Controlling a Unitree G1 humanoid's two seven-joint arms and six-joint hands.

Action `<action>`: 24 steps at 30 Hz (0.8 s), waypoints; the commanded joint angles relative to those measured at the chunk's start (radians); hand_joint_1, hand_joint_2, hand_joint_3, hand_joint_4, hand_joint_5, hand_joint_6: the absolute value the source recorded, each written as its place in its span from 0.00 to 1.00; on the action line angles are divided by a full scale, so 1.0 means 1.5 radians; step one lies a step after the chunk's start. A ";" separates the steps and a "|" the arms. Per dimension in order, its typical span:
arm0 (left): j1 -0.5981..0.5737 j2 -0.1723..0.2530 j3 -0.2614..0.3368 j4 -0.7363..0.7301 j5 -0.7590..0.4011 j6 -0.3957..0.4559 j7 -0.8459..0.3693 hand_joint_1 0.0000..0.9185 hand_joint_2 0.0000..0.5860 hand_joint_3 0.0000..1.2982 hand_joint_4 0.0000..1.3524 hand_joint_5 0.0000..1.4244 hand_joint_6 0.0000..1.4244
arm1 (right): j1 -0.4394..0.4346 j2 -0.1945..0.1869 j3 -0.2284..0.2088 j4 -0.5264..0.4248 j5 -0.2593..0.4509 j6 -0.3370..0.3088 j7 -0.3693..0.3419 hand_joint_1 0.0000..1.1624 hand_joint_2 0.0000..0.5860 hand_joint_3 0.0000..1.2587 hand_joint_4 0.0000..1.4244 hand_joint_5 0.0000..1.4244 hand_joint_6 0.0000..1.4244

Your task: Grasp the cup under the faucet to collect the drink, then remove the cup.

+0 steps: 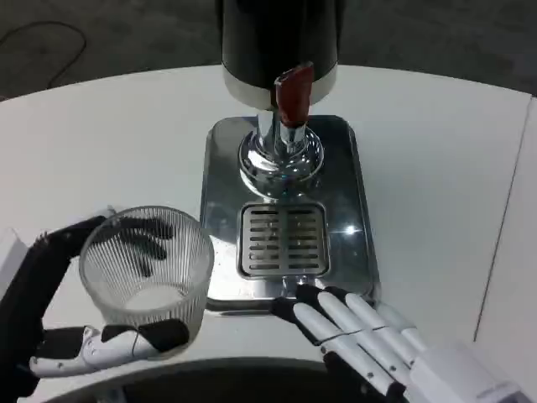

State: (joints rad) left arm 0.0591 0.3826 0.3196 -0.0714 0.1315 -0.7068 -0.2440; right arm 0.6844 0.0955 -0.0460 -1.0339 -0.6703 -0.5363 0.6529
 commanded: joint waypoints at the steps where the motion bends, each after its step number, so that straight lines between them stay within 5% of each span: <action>1: -0.087 0.023 -0.016 0.106 0.057 -0.040 0.052 0.81 0.09 0.54 0.55 0.56 0.38 | 0.032 0.052 -0.015 -0.009 0.020 -0.002 -0.013 0.50 0.74 0.05 0.00 0.00 0.00; 17: -0.355 0.048 -0.160 0.452 0.231 -0.036 0.229 0.78 0.10 0.53 0.55 0.57 0.39 | 0.060 0.050 -0.056 -0.009 0.055 -0.021 -0.026 0.50 0.74 0.06 0.00 0.00 0.00; 24: -0.414 0.032 -0.211 0.559 0.261 -0.032 0.319 0.77 0.10 0.53 0.55 0.57 0.41 | 0.088 0.049 -0.105 -0.009 0.095 -0.048 -0.034 0.50 0.74 0.06 0.01 0.00 0.00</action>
State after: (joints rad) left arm -0.5286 0.4381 0.0224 0.7279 0.5197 -0.7483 0.1732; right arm 0.7432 0.0955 -0.1785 -1.0342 -0.5568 -0.5854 0.6173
